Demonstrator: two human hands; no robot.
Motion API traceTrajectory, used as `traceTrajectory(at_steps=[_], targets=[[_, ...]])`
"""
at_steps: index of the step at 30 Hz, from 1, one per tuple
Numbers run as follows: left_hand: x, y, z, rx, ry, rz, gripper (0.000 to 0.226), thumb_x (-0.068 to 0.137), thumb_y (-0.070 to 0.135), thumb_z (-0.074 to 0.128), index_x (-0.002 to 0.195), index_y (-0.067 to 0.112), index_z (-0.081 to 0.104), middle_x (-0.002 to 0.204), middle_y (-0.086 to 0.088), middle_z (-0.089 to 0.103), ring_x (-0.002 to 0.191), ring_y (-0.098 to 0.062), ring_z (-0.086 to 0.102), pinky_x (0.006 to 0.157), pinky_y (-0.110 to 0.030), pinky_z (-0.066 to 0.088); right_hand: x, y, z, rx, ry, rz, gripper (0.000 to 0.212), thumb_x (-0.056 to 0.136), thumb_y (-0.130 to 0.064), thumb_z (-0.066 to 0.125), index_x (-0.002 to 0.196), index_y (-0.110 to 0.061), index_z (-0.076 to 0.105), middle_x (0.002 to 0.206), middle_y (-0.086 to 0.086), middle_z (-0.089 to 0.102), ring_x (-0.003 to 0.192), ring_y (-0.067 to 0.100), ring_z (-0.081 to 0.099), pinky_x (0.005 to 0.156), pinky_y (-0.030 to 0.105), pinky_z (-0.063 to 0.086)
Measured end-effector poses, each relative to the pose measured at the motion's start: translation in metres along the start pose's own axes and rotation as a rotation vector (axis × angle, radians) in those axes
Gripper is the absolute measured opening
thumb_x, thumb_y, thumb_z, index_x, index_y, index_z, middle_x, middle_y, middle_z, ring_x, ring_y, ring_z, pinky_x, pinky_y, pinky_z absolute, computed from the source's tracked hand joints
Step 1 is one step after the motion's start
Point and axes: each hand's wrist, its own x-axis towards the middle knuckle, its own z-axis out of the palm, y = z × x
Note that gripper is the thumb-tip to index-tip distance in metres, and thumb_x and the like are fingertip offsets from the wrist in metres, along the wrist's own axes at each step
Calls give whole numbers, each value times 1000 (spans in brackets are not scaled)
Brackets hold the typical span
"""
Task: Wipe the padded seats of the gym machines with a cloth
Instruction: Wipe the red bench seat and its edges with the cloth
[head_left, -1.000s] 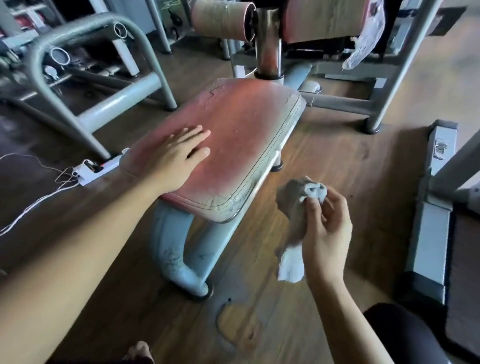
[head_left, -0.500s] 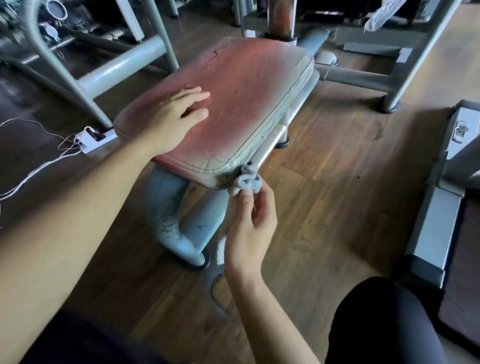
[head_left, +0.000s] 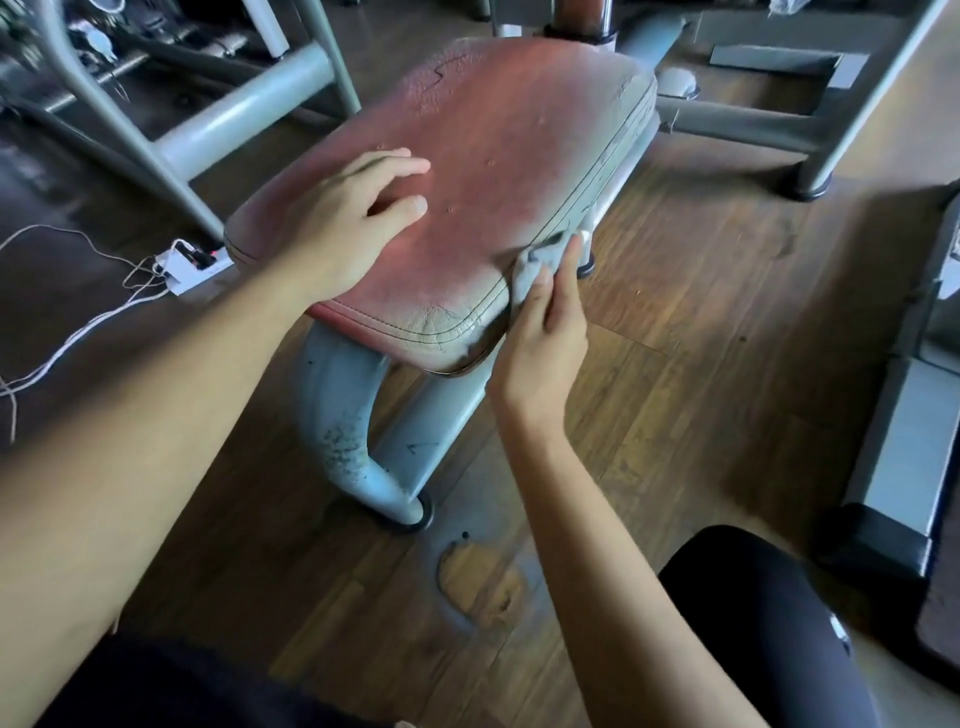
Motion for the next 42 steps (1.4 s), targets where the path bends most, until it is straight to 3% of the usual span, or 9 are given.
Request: traceTrajectory(at_steps=[8,12,17,20,30,36,37,38,42], targets=[[-1,0,1,5,-8,-8,55,90,61,40,143,47,46,153,28,39,145,-2,33,120,-45,30,-60,15,7,-59,-58,-102,52,106,-45,34,157,-35,28,152,-2,51,137,19,51,110,41,44],[-1,1,0,33,-8,-14,51,92,59,41,143,50,46,155,30,36,146,-1,31,120,-46,29,-5,2,0,-156,-17,-101,45,109,-25,41,152,-17,41,146,8,56,123,7,47,84,-8,29],[-1,3,0,56,-16,-19,51,93,59,39,143,50,45,156,30,34,149,-2,25,123,-46,24,23,-9,1,-129,-16,-47,45,110,-24,39,154,-21,38,113,-5,66,102,0,51,70,-4,31],[-1,3,0,73,-21,-8,49,96,54,41,145,48,45,157,27,34,150,-2,24,123,-45,23,-17,-2,0,-83,-78,-96,47,110,-21,38,156,-17,32,142,-25,44,115,-32,40,95,-6,25],[-2,3,-3,55,-2,22,44,100,47,47,144,45,49,156,26,36,149,-2,25,123,-37,22,30,-22,-3,-183,-32,-33,40,109,-23,38,148,-14,45,115,12,69,105,17,51,71,13,29],[-4,7,-4,88,-17,7,43,102,45,47,145,45,47,157,28,34,150,-1,24,120,-33,20,-56,-6,-8,-86,-175,-36,48,109,-21,40,156,-23,31,105,-56,52,105,-35,44,87,-7,22],[-5,8,-4,93,-22,8,43,103,46,46,146,45,46,157,28,33,150,-2,23,121,-34,19,-55,-7,-9,-92,-167,-52,48,109,-22,40,156,-22,32,118,-45,54,114,-13,18,105,28,30],[-5,8,-4,99,-28,12,44,103,46,45,147,45,45,158,27,32,151,-2,21,122,-35,18,-47,-8,-8,-120,-138,-65,47,109,-23,41,155,-21,35,121,-27,63,77,-17,53,73,9,41],[-5,10,-6,173,-65,31,47,105,47,40,152,44,37,162,24,24,153,-6,15,123,-36,11,1,-11,-8,-192,-99,-60,44,109,-25,39,153,-18,39,133,12,64,120,5,37,71,-7,29]])
